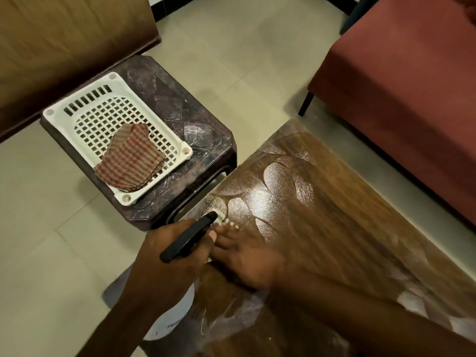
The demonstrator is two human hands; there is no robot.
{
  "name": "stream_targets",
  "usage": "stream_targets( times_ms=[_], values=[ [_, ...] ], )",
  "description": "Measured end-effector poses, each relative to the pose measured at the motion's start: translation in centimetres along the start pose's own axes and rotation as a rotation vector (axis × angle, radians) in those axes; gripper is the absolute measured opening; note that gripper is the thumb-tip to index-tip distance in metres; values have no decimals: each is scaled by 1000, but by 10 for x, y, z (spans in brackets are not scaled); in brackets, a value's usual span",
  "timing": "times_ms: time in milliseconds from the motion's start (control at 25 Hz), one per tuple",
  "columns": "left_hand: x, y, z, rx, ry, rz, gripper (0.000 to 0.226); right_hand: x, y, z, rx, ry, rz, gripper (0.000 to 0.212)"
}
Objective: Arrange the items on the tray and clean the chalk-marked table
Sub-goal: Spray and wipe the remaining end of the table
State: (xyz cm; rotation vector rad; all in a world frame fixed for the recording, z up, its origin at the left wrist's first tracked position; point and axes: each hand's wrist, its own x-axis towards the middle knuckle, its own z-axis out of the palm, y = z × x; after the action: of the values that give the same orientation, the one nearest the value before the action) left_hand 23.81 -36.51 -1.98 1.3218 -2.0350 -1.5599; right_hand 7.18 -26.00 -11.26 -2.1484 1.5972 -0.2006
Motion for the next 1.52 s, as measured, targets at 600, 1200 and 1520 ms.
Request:
stream_targets(
  times_ms=[600,1200,1520],
  values=[
    [-16,-16,-13,-75,31,-73,34,15,37,-22,82,315,534,45],
    [-112,-64,-64,37,-108,65,34,-59,-74,39,193,449,926,65],
    [-152,-81,-89,105,-158,60,8,-128,-207,97,125,83,287,56]
  ],
)
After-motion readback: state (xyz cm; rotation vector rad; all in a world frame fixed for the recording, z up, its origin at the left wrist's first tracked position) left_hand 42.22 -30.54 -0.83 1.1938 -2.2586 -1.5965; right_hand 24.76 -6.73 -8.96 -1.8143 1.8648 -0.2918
